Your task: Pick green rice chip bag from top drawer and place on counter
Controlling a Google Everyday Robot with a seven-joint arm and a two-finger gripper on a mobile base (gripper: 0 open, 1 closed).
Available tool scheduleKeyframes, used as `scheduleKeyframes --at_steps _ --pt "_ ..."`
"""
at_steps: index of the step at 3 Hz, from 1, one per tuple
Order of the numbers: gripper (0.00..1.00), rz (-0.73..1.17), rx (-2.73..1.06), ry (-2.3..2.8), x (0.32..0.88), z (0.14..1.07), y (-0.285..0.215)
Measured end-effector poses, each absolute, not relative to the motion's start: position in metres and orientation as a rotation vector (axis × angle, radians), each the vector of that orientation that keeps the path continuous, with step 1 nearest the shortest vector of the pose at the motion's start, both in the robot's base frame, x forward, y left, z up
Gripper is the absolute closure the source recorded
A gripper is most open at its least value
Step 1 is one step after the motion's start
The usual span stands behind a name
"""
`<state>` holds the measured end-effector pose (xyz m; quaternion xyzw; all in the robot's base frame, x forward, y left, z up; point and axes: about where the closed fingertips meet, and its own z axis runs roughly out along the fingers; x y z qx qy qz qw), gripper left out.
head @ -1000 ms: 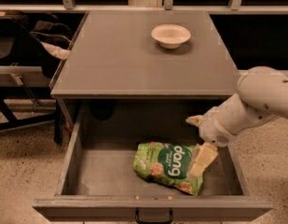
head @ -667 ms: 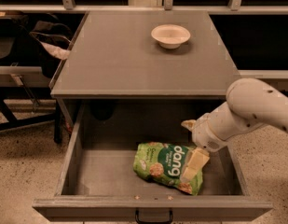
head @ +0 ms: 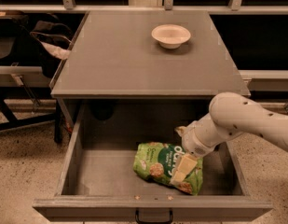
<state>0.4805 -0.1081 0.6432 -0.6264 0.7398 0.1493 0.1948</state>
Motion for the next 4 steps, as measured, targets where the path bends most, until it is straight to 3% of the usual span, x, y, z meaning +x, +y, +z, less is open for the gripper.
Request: scheduleKeyframes --at_steps 2,3,4 --pt "0.00 0.487 -1.756 2.134 0.474 0.613 -0.109" --pt "0.16 0.493 -1.757 2.138 0.473 0.611 -0.109" --pt "0.39 0.493 -1.757 2.138 0.473 0.611 -0.109"
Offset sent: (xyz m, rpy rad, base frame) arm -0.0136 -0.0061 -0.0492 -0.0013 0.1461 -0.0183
